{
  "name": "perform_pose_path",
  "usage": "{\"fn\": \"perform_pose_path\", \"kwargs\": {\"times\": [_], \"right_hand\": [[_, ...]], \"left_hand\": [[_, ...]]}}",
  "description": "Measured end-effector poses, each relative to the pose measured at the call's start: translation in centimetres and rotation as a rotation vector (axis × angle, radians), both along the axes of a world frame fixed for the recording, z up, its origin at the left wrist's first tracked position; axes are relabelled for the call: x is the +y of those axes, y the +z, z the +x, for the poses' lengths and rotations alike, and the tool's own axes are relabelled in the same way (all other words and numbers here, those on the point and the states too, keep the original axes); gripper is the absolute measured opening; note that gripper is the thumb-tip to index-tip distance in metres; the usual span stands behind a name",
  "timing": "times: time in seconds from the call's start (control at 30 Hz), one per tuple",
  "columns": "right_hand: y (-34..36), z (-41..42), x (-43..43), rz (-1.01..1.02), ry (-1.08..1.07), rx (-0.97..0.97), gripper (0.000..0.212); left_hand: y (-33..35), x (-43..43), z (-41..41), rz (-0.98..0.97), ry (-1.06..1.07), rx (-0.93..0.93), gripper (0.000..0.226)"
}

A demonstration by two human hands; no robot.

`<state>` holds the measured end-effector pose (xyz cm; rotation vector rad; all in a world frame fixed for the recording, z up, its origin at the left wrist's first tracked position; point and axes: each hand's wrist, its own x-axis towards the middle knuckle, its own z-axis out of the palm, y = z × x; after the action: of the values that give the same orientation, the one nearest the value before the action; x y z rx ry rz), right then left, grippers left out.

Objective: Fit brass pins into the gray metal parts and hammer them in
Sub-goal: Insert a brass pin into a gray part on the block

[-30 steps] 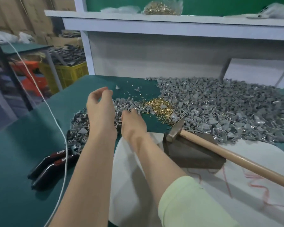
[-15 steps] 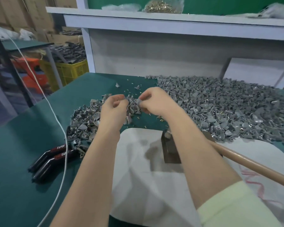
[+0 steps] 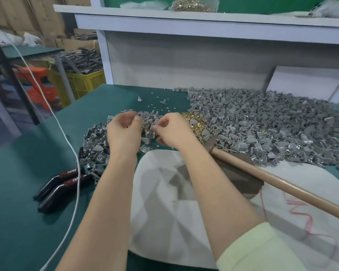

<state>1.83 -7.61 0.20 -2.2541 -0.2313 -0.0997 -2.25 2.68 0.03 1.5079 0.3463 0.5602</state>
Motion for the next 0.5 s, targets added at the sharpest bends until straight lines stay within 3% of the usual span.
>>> {"fn": "perform_pose_path", "kwargs": {"times": [0.03,0.17,0.5], "right_hand": [[-0.6,0.3,0.4,-0.124,-0.027,-0.010,0.007],[-3.1,0.9,1.8,-0.417,-0.100,0.087,0.025],[-3.7,3.5,2.9,-0.453,-0.073,0.263,0.024]], "left_hand": [[0.1,0.4,0.0,-0.024,0.044,-0.021,0.010],[0.5,0.6,-0.3,-0.227,0.013,-0.052,0.010],[0.0,-0.9,0.1,-0.317,-0.118,-0.063,0.018]]}}
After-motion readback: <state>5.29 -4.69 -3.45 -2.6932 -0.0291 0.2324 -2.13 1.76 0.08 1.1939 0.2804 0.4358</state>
